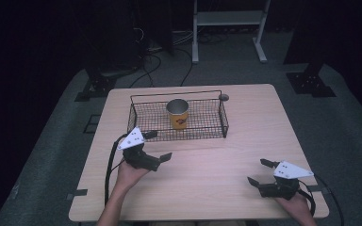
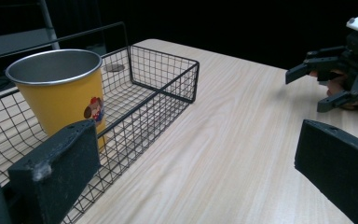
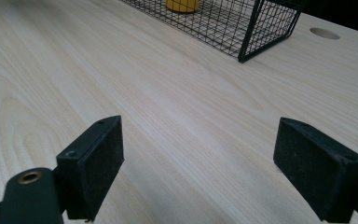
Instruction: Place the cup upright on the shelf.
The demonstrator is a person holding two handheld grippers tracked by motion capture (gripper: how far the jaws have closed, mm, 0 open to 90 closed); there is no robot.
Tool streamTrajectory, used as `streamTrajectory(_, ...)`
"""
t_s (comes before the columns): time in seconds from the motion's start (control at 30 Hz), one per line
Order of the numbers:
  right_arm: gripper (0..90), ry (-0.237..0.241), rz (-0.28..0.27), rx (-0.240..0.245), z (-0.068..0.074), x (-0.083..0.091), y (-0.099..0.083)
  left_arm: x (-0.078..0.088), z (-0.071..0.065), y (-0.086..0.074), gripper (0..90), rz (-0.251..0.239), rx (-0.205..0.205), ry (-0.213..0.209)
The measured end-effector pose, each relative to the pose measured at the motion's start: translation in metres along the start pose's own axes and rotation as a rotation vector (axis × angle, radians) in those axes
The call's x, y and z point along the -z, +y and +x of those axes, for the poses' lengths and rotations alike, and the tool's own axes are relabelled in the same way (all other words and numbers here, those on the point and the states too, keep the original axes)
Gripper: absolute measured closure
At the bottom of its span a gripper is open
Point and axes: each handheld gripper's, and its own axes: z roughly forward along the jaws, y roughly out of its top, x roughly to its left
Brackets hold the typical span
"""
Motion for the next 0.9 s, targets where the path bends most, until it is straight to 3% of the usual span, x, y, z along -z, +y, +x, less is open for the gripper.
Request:
streamTrajectory(0.5,14.9,0.000,0.001,-0.002,0.000,0.000,0.000,0.009,-0.009,-0.009,0.0,0.001,0.001,0.001)
streamTrajectory(0.9,14.9,0.002,-0.001,-0.011,-0.001,0.000,0.000,0.021,-0.022,-0.028,0.0,0.001,0.010,0.018)
